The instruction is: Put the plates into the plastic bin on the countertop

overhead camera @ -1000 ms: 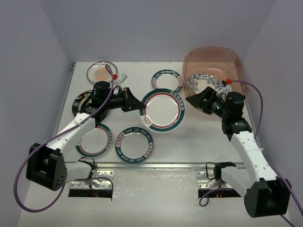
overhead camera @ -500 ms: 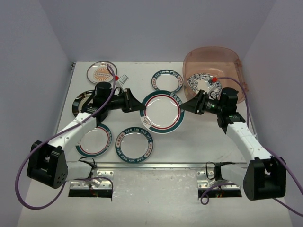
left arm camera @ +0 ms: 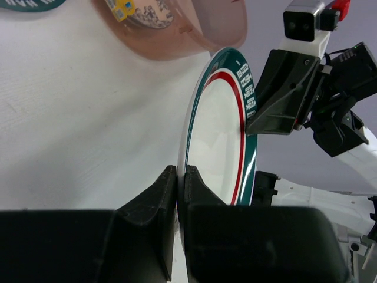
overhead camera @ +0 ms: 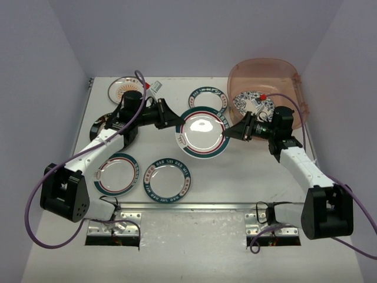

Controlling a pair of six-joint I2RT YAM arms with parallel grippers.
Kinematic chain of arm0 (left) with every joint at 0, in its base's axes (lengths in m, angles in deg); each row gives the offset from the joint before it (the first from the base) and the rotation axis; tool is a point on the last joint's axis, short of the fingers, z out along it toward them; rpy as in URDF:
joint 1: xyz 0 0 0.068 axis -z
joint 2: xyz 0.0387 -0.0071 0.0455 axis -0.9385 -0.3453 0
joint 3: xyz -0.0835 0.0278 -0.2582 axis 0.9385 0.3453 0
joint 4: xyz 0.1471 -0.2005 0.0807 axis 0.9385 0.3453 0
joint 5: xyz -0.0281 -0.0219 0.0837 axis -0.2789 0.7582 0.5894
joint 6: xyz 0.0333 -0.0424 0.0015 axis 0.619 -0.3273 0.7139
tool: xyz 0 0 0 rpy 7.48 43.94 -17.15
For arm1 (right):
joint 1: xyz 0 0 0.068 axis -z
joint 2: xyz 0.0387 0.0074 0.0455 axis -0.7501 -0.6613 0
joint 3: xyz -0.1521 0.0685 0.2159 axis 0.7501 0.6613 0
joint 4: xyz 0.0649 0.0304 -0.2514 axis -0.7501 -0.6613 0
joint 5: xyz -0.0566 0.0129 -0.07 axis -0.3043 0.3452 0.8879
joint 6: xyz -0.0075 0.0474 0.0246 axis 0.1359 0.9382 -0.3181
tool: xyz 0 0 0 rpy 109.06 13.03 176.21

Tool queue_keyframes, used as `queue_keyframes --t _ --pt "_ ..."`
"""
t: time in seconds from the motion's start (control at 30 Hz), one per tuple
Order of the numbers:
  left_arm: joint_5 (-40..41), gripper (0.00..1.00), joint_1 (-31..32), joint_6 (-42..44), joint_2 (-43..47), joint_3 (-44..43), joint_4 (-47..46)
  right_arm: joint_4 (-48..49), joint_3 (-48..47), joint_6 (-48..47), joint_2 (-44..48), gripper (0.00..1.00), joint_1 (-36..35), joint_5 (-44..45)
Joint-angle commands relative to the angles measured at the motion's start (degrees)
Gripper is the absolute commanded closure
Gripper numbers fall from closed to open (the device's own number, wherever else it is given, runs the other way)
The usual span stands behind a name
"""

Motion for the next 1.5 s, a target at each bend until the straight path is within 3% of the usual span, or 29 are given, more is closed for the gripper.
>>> queue_keyframes --t 0.0,0.03,0.1,0.17,0.3,0.33,0.37,0.43,0.5,0.63,0.77,0.87,0.97,1.1,1.37,1.47 --pt "-1.00 1.00 2.60 -2.84 -0.04 -6.05 -5.40 -6.19 -6.04 -5.74 -0.42 0.94 -2.14 -1.55" --pt "-0.85 1.00 2.83 -2.84 -0.18 -6.37 -5.37 -8.43 -6.91 -7.19 -0.60 1.00 -2.23 -0.19" --pt "-0.78 0.98 3.17 -2.78 -0.31 -6.59 -5.37 -10.82 -7.67 -7.16 -0.34 1.00 -2.23 3.68" --pt "-0.44 0.87 3.31 -2.55 -0.11 -6.68 -5.32 -13.19 -7.98 -6.26 0.72 1.00 -2.14 9.55" --pt "3.95 0.44 3.31 -0.70 1.33 -7.51 -2.45 -13.22 -6.68 -1.10 4.66 1.00 -1.88 20.70" --pt "6.42 0.26 3.31 -0.07 1.71 -8.25 0.54 -12.85 -6.57 0.43 5.08 1.00 -1.62 22.61" --pt "8.48 0.01 3.31 1.09 2.26 -8.91 3.71 -12.58 -6.45 1.34 5.54 1.00 -1.30 23.70" --pt "24.38 0.00 2.95 2.66 4.19 -12.68 12.32 -12.59 -6.59 5.52 6.68 1.00 1.48 29.93" --pt "35.32 0.00 2.22 2.84 7.87 -13.38 16.96 -12.96 -6.80 9.97 7.82 1.00 3.46 35.02" --pt "47.39 0.00 1.90 5.55 13.04 -11.01 20.00 -17.42 -6.76 17.24 10.64 1.00 5.53 53.23" --pt "45.44 0.00 1.90 8.27 13.20 -8.18 21.52 -15.56 -4.74 31.12 9.20 1.00 5.02 73.60" --pt "42.25 0.00 1.82 8.95 12.59 -6.33 21.83 -13.25 -6.16 36.61 4.97 1.00 4.98 81.09" --pt "41.15 0.00 1.82 9.47 12.76 -4.31 22.49 -18.63 -12.49 38.07 -1.48 1.00 4.80 84.06" --pt "38.35 0.00 1.90 9.76 12.88 -3.23 22.29 -18.05 -16.10 38.77 -8.01 1.00 4.36 85.62" --pt "35.51 0.00 1.82 10.60 12.92 -0.27 21.11 -22.19 -26.60 30.84 -22.04 1.00 2.43 85.32" --pt "34.57 0.00 1.90 10.43 12.46 0.71 20.19 -22.86 -27.31 29.28 -23.55 0.92 2.43 85.46"
